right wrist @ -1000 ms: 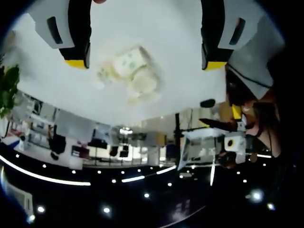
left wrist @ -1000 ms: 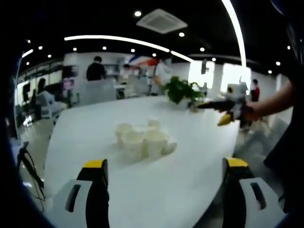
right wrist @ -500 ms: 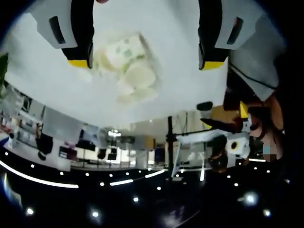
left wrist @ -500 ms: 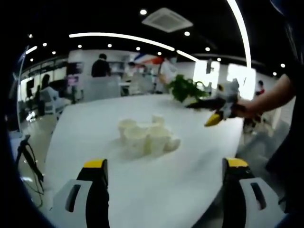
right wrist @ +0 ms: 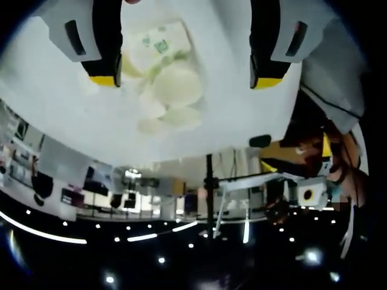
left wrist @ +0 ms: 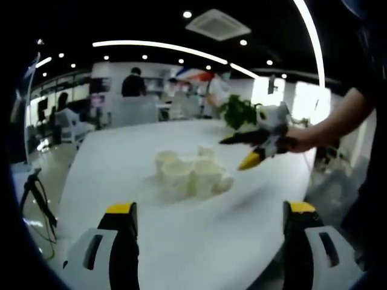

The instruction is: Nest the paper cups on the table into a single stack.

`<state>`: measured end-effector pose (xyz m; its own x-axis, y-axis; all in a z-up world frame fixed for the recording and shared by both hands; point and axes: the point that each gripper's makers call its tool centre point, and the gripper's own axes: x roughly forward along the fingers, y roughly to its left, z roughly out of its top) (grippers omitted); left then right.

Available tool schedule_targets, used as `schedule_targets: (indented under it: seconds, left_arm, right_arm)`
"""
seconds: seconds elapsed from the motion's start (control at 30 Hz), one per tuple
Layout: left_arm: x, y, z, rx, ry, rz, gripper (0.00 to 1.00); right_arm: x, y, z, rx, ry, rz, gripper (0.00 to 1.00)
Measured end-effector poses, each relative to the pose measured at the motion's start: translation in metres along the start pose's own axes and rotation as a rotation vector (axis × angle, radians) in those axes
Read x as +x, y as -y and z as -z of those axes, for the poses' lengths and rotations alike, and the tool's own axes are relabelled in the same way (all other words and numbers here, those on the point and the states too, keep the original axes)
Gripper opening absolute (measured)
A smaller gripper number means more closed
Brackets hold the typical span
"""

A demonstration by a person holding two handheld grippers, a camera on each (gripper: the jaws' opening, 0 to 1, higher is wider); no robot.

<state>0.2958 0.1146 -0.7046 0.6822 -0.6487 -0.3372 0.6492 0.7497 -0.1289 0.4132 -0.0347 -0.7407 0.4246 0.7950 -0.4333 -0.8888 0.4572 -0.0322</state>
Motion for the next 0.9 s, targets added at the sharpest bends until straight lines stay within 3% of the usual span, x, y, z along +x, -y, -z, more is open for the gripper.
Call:
schedule_targets:
  seconds: [0.47,0.9]
  left_arm:
    - [-0.004,-0.001,0.003,-0.010,-0.007,-0.023,1.00]
    - [-0.010,0.003,0.011,-0.032,-0.011,-0.044,1.00]
  right_arm:
    - [0.030,0.004,0.012,-0.033,-0.038,-0.040,0.79]
    - [0.046,0.007,0.016,-0.040,-0.055,-0.056,0.72]
